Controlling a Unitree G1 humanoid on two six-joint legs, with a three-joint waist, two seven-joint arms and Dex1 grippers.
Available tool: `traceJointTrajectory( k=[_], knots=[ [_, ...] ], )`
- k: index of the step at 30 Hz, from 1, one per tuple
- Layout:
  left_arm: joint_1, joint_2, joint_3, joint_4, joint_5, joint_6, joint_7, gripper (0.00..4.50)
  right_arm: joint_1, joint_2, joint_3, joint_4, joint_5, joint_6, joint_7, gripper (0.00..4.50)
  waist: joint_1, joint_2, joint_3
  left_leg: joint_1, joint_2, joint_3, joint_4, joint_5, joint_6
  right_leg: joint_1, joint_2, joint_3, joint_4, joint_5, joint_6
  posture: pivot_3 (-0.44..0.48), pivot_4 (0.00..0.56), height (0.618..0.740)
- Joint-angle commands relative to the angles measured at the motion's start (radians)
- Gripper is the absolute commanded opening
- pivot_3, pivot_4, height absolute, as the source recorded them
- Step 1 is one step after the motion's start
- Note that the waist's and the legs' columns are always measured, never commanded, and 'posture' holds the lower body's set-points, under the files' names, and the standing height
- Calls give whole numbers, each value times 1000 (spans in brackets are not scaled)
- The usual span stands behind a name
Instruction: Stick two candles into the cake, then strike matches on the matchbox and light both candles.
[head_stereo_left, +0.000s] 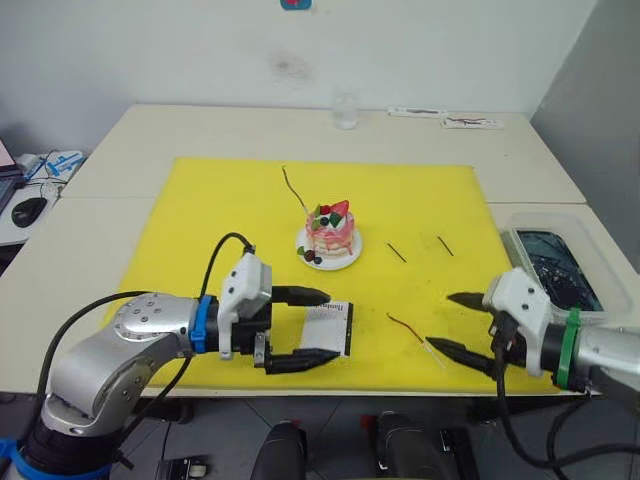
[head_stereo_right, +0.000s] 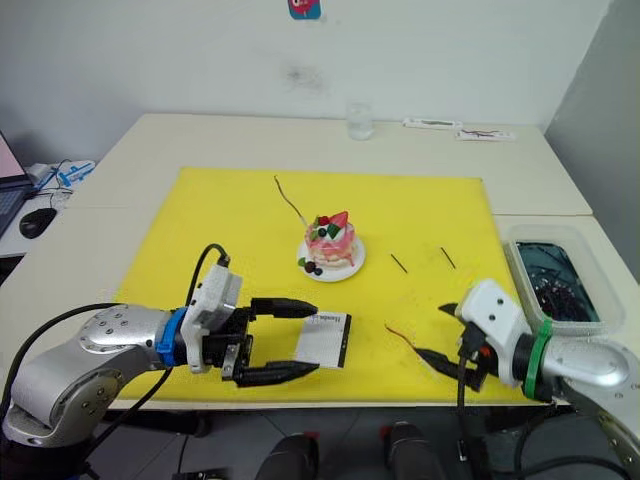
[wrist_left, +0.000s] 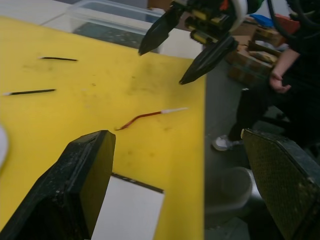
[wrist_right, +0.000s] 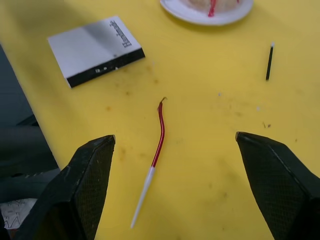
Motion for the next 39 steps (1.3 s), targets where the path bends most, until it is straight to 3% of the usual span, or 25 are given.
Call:
traceJointTrajectory(
  k=[1, 15, 18, 27, 39],
  knots=[
    [-17, 8, -31, -26, 18, -45, -35, 4463, 44, 20, 39, -42, -61, -26, -54, 4052, 0, 0, 0, 0, 0, 1, 0, 0, 0, 0, 0, 0, 0, 0, 0, 0, 150, 740],
    [68, 2, -51, 45, 103, -197, -111, 4463, 213, 116, 179, -15, -252, -122, -152, 4052, 2, 0, 0, -2, 0, 1, -2, -1, -1, -1, -1, 1, -1, 0, 0, 0, 150, 740],
    [81, 2, -49, 42, 110, -209, -110, 4500, 217, 117, 184, -12, -268, -124, -152, 3452, 2, 0, 0, -1, 0, 1, -1, -1, -1, -1, -1, 1, -1, 0, 0, 0, 150, 740],
    [76, -9, -59, 14, 101, -193, -76, 4500, 214, 102, 186, -11, -294, -137, -127, 175, 2, 0, 0, -1, 0, 1, 0, 0, -1, -1, -1, 0, -1, 0, 0, 0, 150, 740],
    [9, -60, -63, 19, 28, -110, -4, 4500, 112, 100, 15, 24, -208, -86, -35, 35, 2, 0, 0, -1, 0, 1, 0, 0, -1, 0, -1, 0, -1, 0, 0, 0, 150, 740]
  ],
)
